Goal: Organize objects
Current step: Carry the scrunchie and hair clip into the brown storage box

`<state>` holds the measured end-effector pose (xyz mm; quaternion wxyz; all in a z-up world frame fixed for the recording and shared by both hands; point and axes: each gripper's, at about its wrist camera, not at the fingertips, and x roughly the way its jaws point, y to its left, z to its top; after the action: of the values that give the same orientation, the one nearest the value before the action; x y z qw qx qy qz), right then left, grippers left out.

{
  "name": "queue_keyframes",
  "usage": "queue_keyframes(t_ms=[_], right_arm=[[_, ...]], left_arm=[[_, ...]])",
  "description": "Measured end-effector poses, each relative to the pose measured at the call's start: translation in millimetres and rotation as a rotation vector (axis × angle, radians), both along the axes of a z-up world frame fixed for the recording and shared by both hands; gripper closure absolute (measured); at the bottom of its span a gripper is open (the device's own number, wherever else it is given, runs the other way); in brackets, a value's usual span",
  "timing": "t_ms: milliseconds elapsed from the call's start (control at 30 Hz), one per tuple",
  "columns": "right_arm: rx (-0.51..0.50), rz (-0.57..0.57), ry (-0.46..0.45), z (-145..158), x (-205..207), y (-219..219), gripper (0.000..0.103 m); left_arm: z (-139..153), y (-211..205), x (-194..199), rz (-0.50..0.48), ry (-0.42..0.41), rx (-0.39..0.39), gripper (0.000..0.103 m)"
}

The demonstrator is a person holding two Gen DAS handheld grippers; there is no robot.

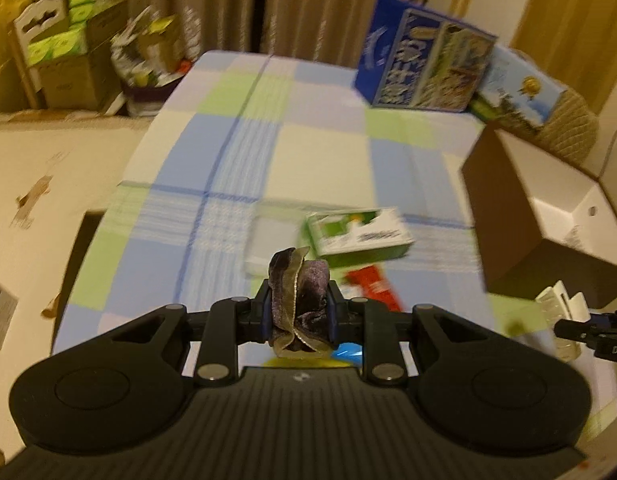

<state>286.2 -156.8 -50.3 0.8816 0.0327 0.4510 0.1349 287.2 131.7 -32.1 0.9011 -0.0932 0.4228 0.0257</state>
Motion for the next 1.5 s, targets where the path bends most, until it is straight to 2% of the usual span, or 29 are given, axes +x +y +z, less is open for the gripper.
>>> queue_keyframes(t_ms=[400, 700, 1067, 1500], right_arm=[[0.051, -0.093, -0.093, 45, -6, -65, 0.065], [0.050, -0.163, -0.151, 71, 3, -122, 0.065], [0.035, -0.196, -0.193, 83, 38, -170, 0.065], [0.016, -0.190, -0.132, 56, 80, -200, 0.065]], left_arm=[[32, -110, 39, -0.234, -0.087, -0.021, 0.082], [37, -196, 74, -0.369, -0.107, -0.014, 0.082], [29, -275, 123, -0.432, -0.075, 0.017, 0.082], [-2, -317, 166, -0.432, 0.015, 0.045, 0.082]])
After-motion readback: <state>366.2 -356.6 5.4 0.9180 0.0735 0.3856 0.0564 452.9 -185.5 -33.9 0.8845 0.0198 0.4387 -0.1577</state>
